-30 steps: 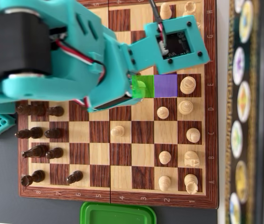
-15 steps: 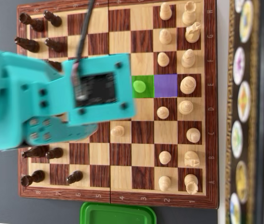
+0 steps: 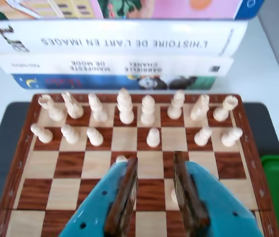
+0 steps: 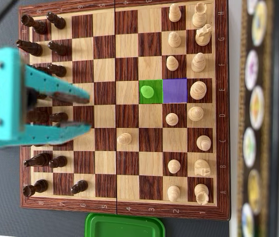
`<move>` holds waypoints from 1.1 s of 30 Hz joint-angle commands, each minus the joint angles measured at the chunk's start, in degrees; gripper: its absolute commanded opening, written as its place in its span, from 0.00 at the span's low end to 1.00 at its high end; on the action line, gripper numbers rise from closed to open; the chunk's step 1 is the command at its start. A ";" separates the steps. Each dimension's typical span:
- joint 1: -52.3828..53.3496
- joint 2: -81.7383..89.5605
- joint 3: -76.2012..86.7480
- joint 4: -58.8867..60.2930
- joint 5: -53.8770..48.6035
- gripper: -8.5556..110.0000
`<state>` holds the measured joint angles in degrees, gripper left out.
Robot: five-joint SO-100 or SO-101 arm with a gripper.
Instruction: Play chess
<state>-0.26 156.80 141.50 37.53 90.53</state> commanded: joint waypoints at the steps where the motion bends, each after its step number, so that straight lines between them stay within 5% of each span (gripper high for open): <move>1: -0.70 5.62 5.54 -13.36 0.44 0.18; 21: -0.44 34.89 31.11 -64.95 -0.26 0.18; 33: -0.09 35.07 38.41 -100.63 -0.35 0.18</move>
<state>-0.70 191.60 178.68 -54.49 90.53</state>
